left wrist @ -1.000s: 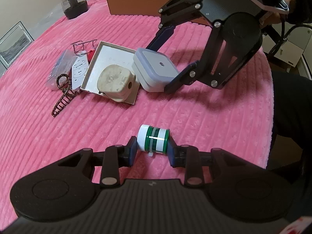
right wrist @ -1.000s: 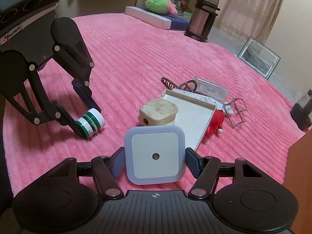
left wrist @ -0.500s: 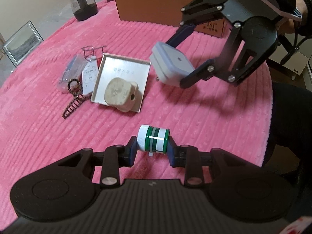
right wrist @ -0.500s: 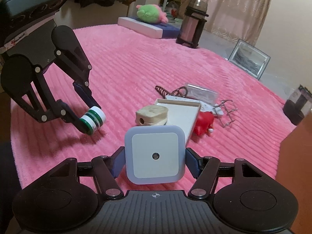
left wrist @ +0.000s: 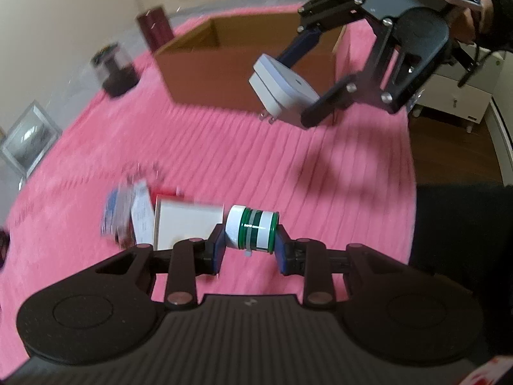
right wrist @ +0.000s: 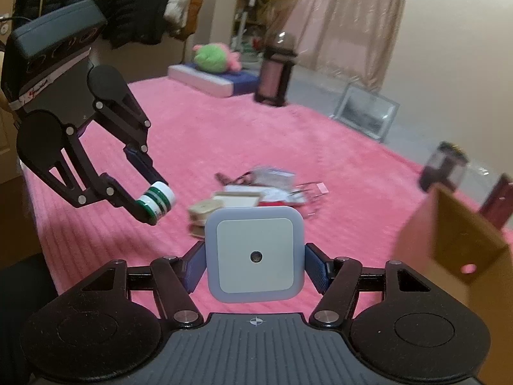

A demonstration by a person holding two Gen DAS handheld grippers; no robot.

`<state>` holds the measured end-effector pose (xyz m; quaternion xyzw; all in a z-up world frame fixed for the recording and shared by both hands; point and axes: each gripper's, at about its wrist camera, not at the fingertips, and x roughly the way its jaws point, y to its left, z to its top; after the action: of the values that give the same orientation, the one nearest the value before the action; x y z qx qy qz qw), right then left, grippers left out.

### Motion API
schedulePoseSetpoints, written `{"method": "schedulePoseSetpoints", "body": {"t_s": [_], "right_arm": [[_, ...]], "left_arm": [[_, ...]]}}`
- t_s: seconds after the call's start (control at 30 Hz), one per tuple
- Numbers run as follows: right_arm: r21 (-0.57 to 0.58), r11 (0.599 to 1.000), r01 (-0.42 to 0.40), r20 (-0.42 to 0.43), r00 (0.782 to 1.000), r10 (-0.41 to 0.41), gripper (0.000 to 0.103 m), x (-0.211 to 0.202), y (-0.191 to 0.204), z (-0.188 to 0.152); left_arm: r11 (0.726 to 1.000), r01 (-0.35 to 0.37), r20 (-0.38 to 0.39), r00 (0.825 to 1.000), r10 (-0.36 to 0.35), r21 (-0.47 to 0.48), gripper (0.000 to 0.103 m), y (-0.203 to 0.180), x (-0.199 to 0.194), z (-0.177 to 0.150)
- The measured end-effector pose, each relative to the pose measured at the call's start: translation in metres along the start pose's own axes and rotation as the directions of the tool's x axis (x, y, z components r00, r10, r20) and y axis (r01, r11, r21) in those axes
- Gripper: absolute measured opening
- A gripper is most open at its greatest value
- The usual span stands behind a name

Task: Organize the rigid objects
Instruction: 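Carry the spool and night-light with both tools into the cardboard box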

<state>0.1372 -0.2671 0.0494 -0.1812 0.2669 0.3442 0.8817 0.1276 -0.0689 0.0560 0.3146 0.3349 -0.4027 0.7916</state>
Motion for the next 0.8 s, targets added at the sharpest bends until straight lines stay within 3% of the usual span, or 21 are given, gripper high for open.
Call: {"method": "schedulePoseSetpoints", "body": {"t_s": [0.43, 0.6, 0.8], "right_arm": [[-0.091, 0.993, 0.081, -0.041, 0.996, -0.085, 0.062, -0.104, -0.112, -0.006], [-0.169, 0.984, 0.049, -0.092, 0.994, -0.065, 0.062, -0.115, -0.151, -0.011], [-0.279, 0.960, 0.009, -0.200, 0.977, -0.067, 0.062, -0.095, -0.182, -0.025]], "left_arm": [[0.982, 0.034, 0.118, 0.991, -0.056, 0.184, 0.027, -0.025, 0.014, 0.148], [0.973, 0.056, 0.126, 0.988, -0.086, 0.222, 0.027, -0.037, 0.038, 0.191], [0.965, 0.089, 0.101, 0.988, -0.117, 0.247, 0.027, -0.038, 0.077, 0.225]]}}
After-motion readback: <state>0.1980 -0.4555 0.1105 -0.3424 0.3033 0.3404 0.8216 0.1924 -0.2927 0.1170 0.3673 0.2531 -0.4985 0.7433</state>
